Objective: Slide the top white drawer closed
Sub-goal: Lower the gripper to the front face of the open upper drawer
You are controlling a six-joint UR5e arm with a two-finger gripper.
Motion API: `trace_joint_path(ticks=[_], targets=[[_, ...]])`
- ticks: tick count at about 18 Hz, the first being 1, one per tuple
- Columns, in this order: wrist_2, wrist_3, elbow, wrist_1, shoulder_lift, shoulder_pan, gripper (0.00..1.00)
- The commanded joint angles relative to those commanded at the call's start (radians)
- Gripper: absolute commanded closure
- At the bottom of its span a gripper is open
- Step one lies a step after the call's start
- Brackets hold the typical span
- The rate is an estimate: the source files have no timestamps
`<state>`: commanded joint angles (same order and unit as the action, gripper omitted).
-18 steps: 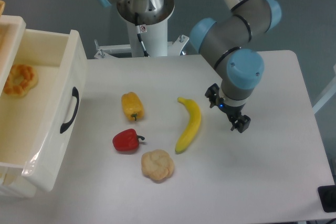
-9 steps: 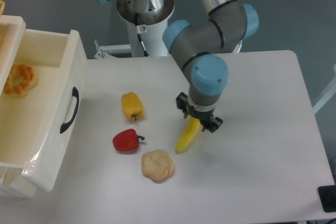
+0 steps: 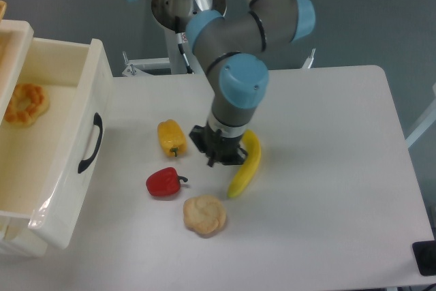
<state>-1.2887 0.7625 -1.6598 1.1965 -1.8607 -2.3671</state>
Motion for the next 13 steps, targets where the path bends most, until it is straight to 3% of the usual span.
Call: trace_joint_path(ticks=[4, 6, 9, 13], targets=[[0.046, -0.043, 0.0, 0.015, 0.0, 0.04, 1.0], [0.054, -0.037, 0.006, 0.076, 0.0, 0.049, 1.0], [0.191, -0.029, 0.014, 0.176, -0.003, 0.04, 1.0], [0.244, -0.031, 0.02, 0.21, -0.002, 0.046, 1.0]])
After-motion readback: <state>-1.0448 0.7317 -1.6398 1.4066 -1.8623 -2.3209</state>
